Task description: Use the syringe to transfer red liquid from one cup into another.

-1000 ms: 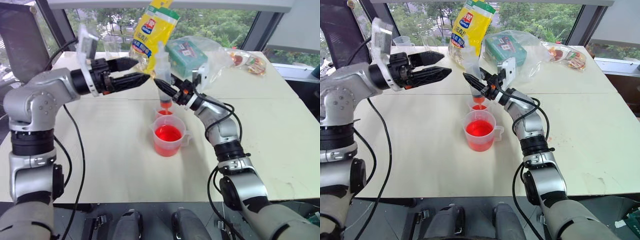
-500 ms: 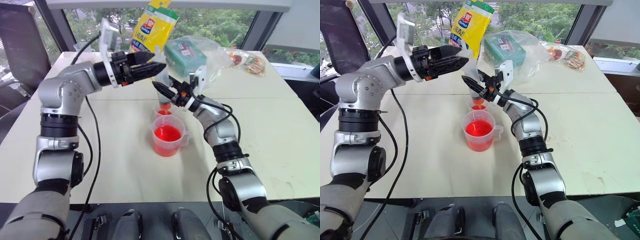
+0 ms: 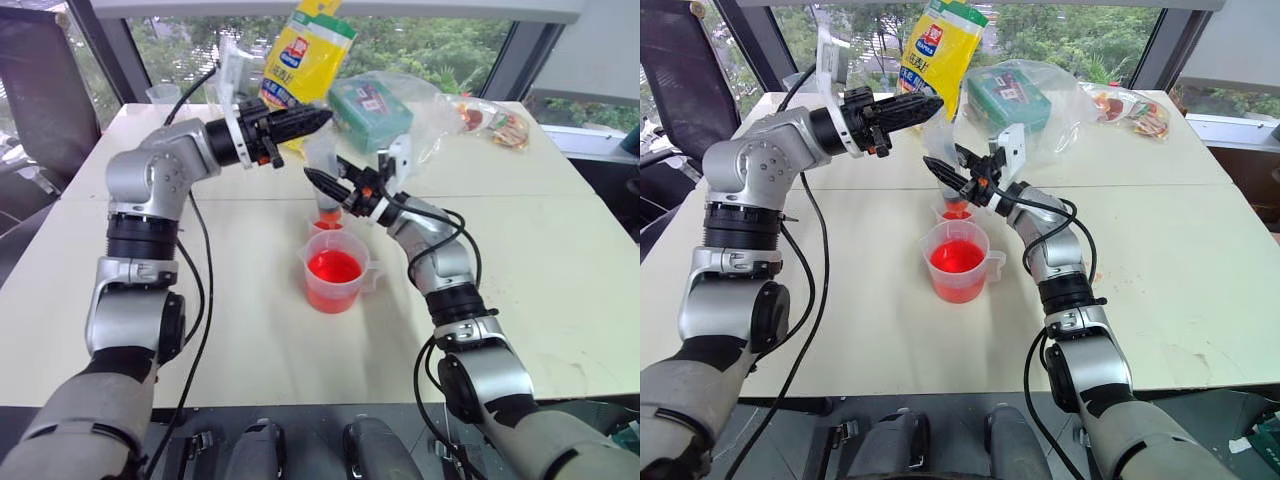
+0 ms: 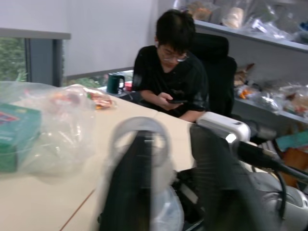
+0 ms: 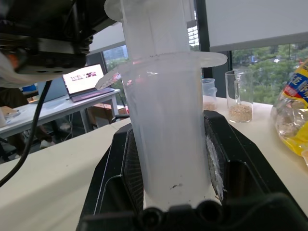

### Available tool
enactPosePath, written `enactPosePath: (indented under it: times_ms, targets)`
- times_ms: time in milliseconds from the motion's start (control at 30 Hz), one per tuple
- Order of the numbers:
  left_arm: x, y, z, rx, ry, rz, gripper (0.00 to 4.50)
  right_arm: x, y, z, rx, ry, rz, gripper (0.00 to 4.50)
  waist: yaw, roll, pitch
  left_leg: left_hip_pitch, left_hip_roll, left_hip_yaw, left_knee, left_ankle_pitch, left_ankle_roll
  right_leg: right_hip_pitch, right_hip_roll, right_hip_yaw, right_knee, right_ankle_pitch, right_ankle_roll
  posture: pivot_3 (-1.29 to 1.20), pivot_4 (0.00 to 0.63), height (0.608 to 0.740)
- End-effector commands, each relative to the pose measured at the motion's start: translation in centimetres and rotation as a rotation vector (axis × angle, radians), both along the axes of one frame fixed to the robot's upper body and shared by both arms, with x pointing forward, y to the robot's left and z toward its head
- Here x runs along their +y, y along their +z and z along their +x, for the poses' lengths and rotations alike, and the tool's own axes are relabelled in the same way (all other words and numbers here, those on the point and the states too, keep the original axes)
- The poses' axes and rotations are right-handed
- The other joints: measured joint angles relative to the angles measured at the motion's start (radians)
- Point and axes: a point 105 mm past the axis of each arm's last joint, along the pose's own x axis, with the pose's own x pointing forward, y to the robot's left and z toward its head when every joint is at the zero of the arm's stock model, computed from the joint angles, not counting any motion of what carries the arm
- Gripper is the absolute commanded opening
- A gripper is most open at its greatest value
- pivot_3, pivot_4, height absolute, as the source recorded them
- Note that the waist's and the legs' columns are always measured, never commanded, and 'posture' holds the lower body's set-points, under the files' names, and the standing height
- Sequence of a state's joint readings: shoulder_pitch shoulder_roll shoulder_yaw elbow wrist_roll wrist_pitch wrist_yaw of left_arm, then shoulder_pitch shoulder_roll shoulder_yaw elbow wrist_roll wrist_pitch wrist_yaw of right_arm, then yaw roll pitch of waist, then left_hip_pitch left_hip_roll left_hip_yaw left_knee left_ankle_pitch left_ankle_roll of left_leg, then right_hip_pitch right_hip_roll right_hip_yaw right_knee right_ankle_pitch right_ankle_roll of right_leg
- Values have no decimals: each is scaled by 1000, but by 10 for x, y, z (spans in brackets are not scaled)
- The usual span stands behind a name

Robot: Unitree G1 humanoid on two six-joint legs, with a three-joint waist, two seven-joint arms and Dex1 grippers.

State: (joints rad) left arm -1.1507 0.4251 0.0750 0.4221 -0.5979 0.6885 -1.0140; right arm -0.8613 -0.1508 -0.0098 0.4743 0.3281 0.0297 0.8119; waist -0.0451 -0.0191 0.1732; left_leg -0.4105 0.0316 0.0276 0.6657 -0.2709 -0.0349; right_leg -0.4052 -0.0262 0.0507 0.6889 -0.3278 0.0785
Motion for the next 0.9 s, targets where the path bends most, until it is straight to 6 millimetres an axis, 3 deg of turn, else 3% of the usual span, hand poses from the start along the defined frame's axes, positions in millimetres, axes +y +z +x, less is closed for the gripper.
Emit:
enactPosePath:
  times_ms: [33, 900]
  targets:
    - [-10, 11, -7, -58, -40, 13, 11, 4, 17, -4, -60, 12, 20, 1358, 0, 0, 0, 0, 0, 0, 0, 0, 0, 0, 0, 0, 0, 0, 0, 0, 150, 740]
    - [-28, -37, -11, 30, -93, 105, 11, -1, 59, -13, -145, 23, 72, 1358, 0, 0, 0, 0, 0, 0, 0, 0, 0, 0, 0, 0, 0, 0, 0, 0, 150, 740]
